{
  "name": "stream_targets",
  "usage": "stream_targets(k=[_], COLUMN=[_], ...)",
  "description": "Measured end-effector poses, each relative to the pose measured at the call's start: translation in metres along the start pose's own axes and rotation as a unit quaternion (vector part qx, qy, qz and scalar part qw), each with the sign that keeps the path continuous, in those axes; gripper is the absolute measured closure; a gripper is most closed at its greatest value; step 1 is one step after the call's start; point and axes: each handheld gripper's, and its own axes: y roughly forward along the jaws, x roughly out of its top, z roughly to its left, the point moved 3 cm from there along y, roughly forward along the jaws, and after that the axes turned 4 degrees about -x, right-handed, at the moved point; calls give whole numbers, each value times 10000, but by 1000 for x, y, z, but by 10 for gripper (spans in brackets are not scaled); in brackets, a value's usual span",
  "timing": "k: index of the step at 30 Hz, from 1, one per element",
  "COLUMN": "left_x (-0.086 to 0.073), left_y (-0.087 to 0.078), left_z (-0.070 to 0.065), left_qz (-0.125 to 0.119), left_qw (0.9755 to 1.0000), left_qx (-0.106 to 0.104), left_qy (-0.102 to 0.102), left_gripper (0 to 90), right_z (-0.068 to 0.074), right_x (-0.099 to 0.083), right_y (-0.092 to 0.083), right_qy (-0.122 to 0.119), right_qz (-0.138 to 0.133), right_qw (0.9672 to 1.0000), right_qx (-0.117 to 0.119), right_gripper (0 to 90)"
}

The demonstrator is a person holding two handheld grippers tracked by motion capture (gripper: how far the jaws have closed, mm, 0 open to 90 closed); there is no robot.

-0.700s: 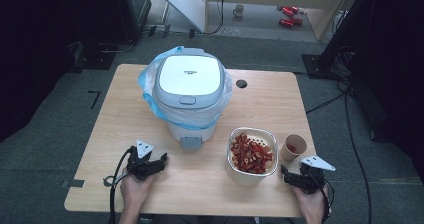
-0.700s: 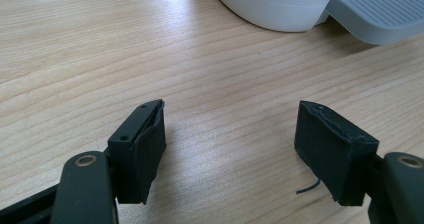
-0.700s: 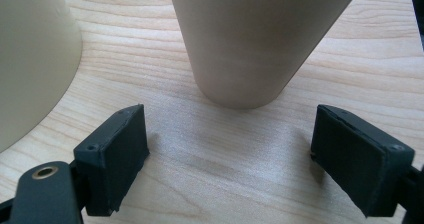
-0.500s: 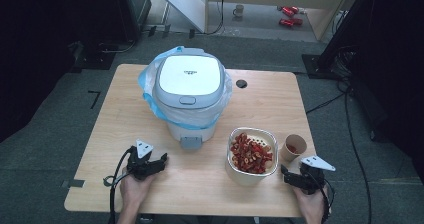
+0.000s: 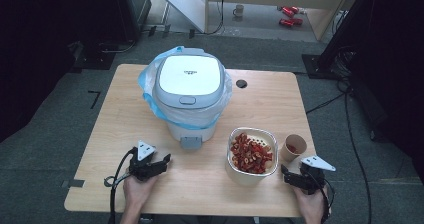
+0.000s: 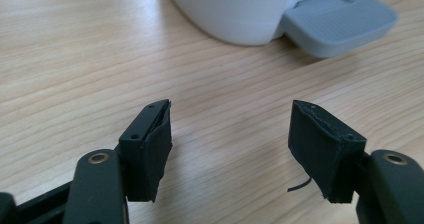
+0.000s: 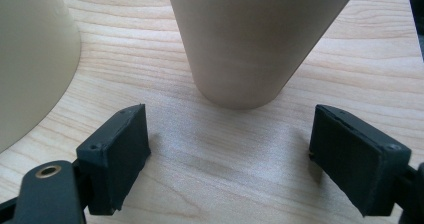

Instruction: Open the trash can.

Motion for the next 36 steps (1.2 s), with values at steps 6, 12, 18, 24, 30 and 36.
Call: stream_targets(k=[6,12,18,24,30,36], left_x=[5,12,19,28,39,46], left_y=[-2,-2,-3,0,5,11], left_z=[-7,-12,-17,-24,-35,-43], left_qz=[-94,-210,-329,-347,-416,-432], left_qw=[9996,9990,9979,9970,9953,9940], left_qx=[-248,-393,-549,-668,-809,-907], left_qy=[63,71,73,173,318,429], left_gripper=[361,355,366,377,404,420], right_z=[0,0,0,0,0,0], right_x=[0,0,0,0,0,0], right_y=[0,0,0,0,0,0], right_qy=[-1,0,-1,-2,-7,-10], right_qz=[-1,-1,-4,-5,-8,-9], right_qw=[10000,10000,10000,10000,10000,10000], right_qx=[-2,-1,-3,-2,2,4], right_gripper=[161,161,164,165,167,169])
